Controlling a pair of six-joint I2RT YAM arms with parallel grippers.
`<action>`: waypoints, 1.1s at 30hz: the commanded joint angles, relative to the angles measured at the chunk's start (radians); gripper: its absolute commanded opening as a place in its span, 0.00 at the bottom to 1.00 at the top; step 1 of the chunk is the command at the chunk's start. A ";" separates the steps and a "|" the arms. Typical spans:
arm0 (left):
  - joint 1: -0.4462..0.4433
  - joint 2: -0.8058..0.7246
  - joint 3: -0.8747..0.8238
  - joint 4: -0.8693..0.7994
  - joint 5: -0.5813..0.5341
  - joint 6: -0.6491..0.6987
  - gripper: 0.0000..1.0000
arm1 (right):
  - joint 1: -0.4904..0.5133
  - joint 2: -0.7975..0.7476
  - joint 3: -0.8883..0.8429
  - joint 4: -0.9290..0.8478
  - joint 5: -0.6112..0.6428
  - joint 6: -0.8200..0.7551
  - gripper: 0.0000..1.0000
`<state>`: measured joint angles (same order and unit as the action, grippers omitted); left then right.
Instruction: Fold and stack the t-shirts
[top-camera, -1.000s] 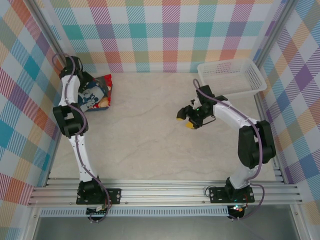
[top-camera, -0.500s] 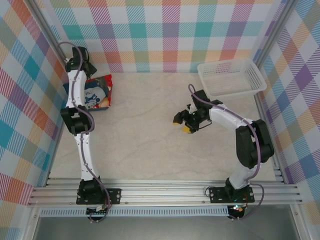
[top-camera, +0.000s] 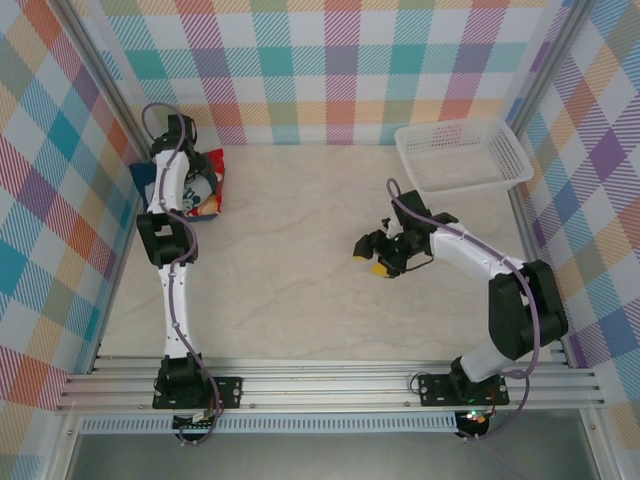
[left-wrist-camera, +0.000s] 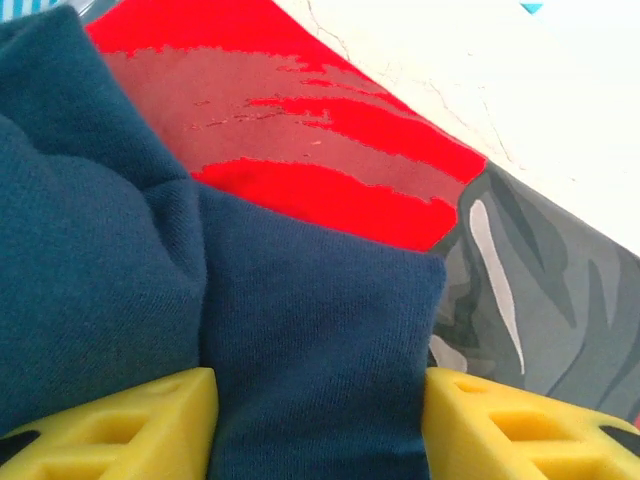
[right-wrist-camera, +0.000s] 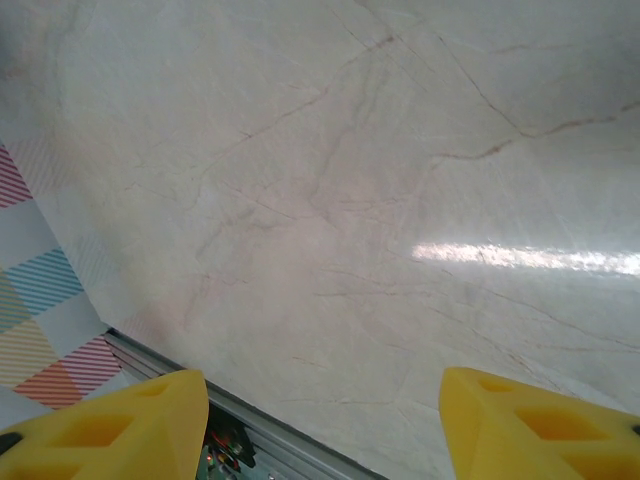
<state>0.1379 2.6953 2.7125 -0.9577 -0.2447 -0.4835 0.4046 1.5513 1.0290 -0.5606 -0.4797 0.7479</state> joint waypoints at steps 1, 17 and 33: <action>0.018 0.009 0.032 -0.100 0.023 -0.093 0.68 | -0.004 -0.035 -0.029 0.008 0.006 0.015 0.63; -0.007 -0.020 0.003 -0.182 -0.012 -0.072 0.43 | -0.032 -0.057 -0.033 -0.009 0.006 -0.004 0.63; -0.023 -0.138 -0.059 0.009 0.124 0.071 0.00 | -0.039 -0.067 -0.030 -0.015 0.003 -0.007 0.63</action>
<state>0.1318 2.6675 2.6846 -1.0195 -0.1833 -0.4778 0.3725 1.5082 0.9939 -0.5617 -0.4728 0.7513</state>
